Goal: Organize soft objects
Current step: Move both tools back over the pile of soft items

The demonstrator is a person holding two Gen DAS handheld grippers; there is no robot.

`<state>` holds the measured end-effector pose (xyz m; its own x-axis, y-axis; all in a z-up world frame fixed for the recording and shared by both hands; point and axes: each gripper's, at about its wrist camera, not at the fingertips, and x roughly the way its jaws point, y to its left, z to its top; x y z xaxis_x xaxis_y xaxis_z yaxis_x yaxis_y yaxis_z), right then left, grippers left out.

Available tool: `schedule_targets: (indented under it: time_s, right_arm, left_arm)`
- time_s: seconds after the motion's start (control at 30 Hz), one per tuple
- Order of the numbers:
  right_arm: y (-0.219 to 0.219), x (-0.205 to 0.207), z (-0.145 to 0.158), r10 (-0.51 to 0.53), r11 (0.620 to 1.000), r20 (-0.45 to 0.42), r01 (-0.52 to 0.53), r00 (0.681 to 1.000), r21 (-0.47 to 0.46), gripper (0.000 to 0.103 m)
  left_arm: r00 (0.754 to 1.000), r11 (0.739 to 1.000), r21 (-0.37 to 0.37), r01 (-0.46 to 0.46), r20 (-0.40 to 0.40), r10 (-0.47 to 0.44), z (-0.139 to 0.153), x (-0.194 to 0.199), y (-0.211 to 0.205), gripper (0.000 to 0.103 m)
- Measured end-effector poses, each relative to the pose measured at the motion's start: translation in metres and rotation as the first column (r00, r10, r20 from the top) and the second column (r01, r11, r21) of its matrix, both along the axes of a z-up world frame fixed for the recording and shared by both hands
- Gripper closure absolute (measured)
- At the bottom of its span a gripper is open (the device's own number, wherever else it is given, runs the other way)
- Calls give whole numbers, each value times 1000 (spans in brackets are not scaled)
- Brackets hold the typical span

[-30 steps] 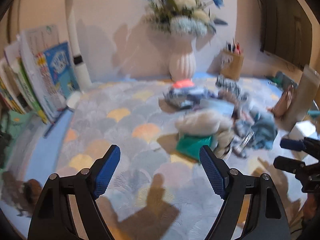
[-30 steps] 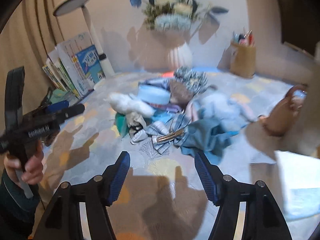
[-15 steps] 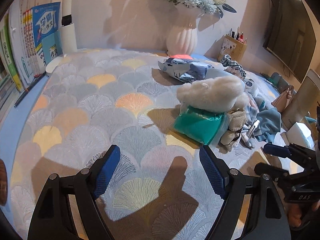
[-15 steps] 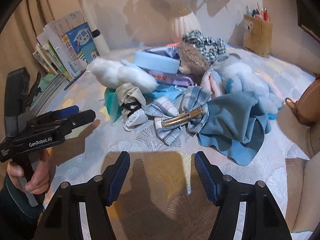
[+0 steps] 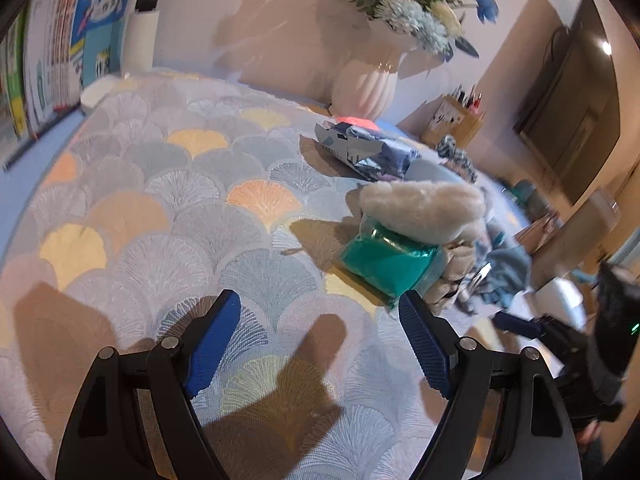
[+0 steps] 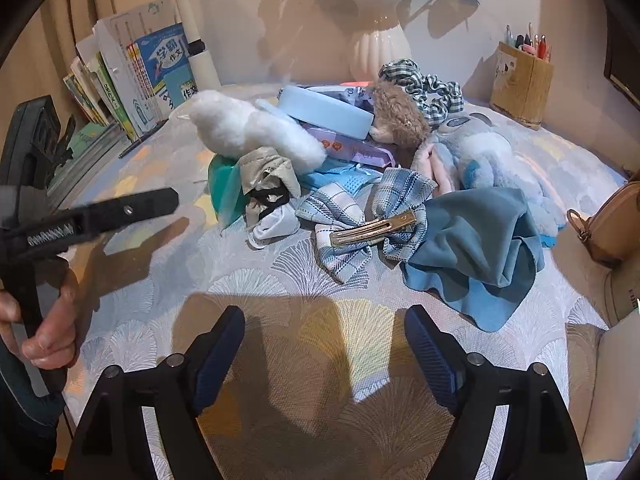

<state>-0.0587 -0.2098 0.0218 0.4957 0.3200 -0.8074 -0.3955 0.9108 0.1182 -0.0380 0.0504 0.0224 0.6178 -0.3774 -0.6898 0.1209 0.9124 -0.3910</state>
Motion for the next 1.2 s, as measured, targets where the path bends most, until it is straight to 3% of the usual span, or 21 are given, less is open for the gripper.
schedule_targets:
  time_s: [0.2,0.5,0.63,0.8,1.2]
  right_arm:
    - [8,-2,-3,26,999,3,-26,1000,-47,13]
    - [13,-3,-5,18,997,4,-18,1000,-80,9]
    - [13,1,-8,-76,989,-4,75,997,-131,0]
    - [15,10,-8,-245,963,-34,239,969,-128,0]
    - [10,5,-8,-238,967,-33,233,971,-101,0]
  left_arm:
    - [999,998,-47,-39,-6,39,-1,0,9,23]
    - [997,997,-19,-69,15,69,1,-3,9,23]
    - [998,998,-16,-68,13,69,1,-2,9,23]
    - [998,998,-11,-67,19,67,2,-3,9,23]
    - [998,996,59,-61,30,60,9,-8,-1,23]
